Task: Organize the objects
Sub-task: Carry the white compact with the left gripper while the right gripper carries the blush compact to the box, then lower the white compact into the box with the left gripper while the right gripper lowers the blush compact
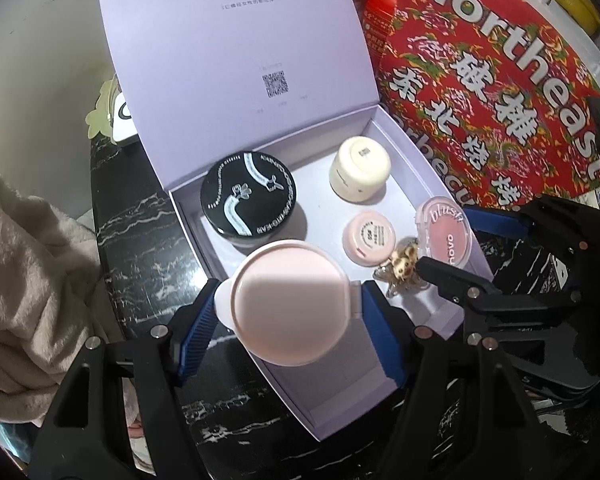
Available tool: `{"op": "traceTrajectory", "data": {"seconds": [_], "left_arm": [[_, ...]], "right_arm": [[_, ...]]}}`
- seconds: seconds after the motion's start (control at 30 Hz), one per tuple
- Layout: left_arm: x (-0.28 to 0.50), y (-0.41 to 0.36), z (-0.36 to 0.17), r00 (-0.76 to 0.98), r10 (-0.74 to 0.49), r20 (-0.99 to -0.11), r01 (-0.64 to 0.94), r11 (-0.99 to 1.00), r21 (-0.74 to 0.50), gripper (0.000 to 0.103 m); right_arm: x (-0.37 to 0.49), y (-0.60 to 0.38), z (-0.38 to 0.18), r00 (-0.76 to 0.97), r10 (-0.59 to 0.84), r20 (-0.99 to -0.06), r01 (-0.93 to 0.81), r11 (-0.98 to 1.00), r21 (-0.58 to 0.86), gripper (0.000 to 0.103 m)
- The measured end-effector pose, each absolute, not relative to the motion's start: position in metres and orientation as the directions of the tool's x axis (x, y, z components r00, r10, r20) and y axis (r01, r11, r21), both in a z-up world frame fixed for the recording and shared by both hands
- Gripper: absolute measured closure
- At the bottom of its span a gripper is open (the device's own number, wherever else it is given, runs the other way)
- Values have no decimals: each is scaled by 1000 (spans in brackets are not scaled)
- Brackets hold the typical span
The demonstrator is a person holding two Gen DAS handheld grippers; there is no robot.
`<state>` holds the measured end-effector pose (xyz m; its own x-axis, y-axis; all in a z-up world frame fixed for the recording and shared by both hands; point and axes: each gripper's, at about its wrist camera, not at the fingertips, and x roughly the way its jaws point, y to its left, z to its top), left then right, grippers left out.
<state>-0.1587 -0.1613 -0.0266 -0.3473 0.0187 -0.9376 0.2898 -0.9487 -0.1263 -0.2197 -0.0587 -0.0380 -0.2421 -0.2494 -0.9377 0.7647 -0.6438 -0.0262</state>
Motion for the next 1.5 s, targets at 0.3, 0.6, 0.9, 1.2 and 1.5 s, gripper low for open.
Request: {"op": "traceTrajectory", "data": {"seconds": [0.3,0.6,0.9,1.2,1.5], "left_arm": [[-174,-172,-27,-348,20,-937,286,-950,-127,35],[-190,-189,-30,-363,4,-932,299,-947,-120,35],[-202,-197,-37,-380,-1,-925,289,-950,-118,35],[-208,-196,-48,-398,2,-917,278,-953,-122,35],[-208,-197,-48,-411,-2,-911,286,-950,-127,35]], "right_arm": [[-234,-76,-46,-239,-238,-941,771,-635,-35,47],[-249,-87,-56,-236,-237,-942,762,-647,-28,47],[-259,-88,-71,-226,-226,-947,746,-666,-19,47],[-256,-84,-84,-226,-207,-952,746,-666,-32,47],[-251,-75,-88,-252,-216,-943,741,-670,-44,47]]}}
